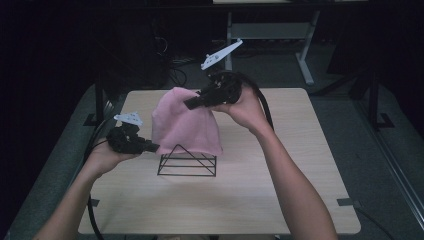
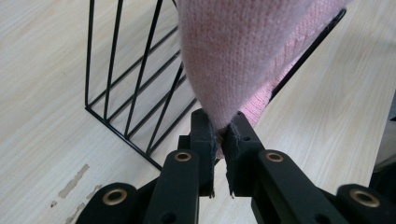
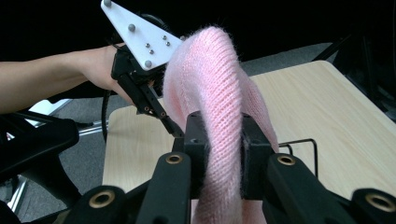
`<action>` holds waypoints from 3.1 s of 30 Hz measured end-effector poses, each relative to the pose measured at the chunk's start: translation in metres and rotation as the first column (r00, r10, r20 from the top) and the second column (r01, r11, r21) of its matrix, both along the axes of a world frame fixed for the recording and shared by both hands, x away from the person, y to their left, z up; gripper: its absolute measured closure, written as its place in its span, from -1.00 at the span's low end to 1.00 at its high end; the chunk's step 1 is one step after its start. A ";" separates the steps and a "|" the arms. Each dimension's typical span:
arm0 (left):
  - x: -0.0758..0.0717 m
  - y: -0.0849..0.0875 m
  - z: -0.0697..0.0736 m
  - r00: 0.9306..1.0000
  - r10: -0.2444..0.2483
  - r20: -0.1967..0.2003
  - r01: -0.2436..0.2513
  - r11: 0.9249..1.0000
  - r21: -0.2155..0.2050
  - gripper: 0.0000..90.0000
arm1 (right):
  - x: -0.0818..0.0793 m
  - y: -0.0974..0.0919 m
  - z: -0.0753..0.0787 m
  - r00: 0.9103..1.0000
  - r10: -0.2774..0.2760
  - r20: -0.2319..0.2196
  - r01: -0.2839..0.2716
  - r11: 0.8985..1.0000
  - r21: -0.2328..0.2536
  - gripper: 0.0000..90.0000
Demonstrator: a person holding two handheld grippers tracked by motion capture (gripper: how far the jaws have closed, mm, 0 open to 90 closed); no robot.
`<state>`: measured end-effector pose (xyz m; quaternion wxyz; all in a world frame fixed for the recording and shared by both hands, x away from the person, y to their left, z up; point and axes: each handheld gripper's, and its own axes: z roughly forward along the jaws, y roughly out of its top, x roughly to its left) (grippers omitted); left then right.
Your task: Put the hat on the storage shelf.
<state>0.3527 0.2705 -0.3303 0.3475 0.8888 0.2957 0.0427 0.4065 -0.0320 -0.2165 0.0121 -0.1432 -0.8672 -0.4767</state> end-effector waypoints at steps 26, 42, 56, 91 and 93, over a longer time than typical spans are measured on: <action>0.000 0.005 -0.030 0.999 0.013 -0.033 -0.010 0.995 0.096 0.87 | -0.005 0.006 -0.039 0.997 0.053 -0.054 -0.055 0.998 -0.019 0.62; 0.001 0.000 -0.054 0.998 0.015 -0.054 -0.005 0.984 0.176 0.87 | -0.009 0.005 -0.064 0.993 0.070 -0.097 -0.075 0.996 -0.055 0.55; 0.001 -0.001 -0.069 0.997 0.023 -0.067 -0.009 0.979 0.205 0.87 | -0.013 0.006 -0.076 0.993 0.062 -0.097 -0.072 0.993 -0.095 0.47; 0.007 0.000 -0.088 0.993 0.038 -0.113 -0.008 0.966 0.260 0.87 | -0.017 0.020 -0.089 0.990 0.092 -0.109 -0.106 0.985 -0.133 0.82; 0.007 0.000 -0.090 0.993 0.038 -0.114 -0.007 0.964 0.265 0.87 | -0.016 0.021 -0.091 0.990 0.098 -0.104 -0.112 0.985 -0.132 0.82</action>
